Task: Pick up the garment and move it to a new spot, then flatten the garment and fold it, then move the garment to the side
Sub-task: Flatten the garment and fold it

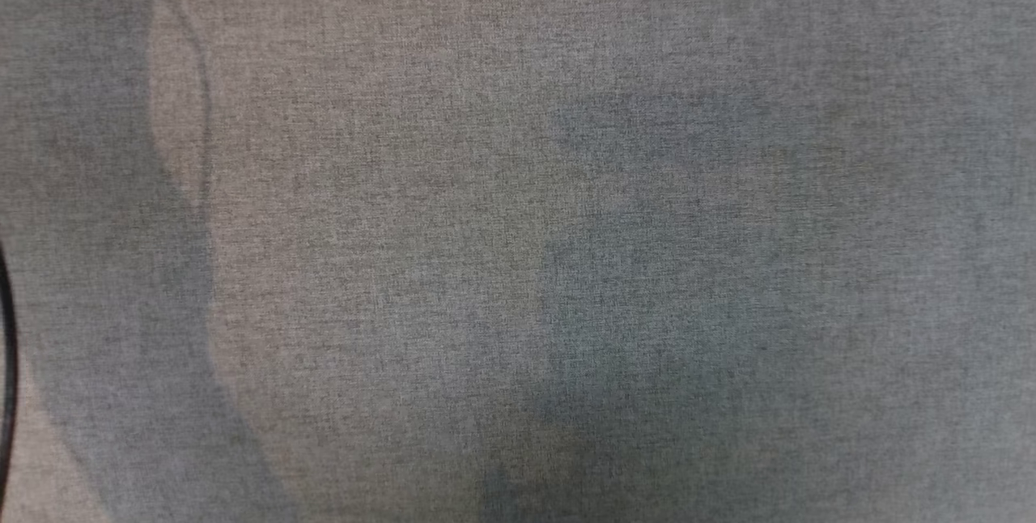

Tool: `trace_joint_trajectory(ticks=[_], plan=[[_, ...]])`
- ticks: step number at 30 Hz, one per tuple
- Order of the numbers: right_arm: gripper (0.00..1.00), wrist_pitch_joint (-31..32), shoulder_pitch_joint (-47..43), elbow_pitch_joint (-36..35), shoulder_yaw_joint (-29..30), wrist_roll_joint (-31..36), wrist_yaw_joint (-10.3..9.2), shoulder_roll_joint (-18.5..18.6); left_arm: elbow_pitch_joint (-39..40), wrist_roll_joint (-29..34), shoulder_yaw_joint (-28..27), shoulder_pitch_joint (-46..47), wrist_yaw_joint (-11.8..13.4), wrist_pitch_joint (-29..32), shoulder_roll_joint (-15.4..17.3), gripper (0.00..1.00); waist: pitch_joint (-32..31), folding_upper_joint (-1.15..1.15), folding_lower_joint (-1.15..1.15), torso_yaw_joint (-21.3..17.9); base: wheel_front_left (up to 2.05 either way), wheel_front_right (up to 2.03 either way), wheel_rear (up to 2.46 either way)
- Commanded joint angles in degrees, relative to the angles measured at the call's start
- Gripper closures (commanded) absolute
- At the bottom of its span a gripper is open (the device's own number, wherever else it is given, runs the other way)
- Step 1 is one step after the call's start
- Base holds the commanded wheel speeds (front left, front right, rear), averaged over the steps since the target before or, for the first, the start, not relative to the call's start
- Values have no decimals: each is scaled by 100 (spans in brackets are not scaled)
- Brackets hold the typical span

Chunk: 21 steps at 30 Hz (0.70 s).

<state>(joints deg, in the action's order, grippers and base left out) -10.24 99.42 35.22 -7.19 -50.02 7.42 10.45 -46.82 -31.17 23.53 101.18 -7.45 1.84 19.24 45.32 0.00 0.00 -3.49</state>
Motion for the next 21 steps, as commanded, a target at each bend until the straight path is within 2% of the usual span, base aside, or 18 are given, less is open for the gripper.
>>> trace_joint_trajectory(ticks=[1,5,10,17,21], plan=[[100,-122,199,46,-10,-54,14,51,-83,17,0,164,-5,-136,6,100,22,0,0,3,0,0,0],[100,-420,749,213,-119,62,13,182,-315,15,162,639,-4,-604,-35,100,14,0,0,37,0,0,0],[100,-483,832,230,-474,179,14,345,-405,-362,411,735,-5,-900,-89,100,-57,0,0,100,0,0,0],[100,-352,-338,386,-1538,-125,14,662,-476,-1040,1346,-298,-6,-202,103,100,-358,0,0,137,0,0,0],[100,-221,-1086,270,-2069,-478,14,867,-450,-1562,1670,-953,-6,266,243,100,-643,0,0,134,0,0,0]])
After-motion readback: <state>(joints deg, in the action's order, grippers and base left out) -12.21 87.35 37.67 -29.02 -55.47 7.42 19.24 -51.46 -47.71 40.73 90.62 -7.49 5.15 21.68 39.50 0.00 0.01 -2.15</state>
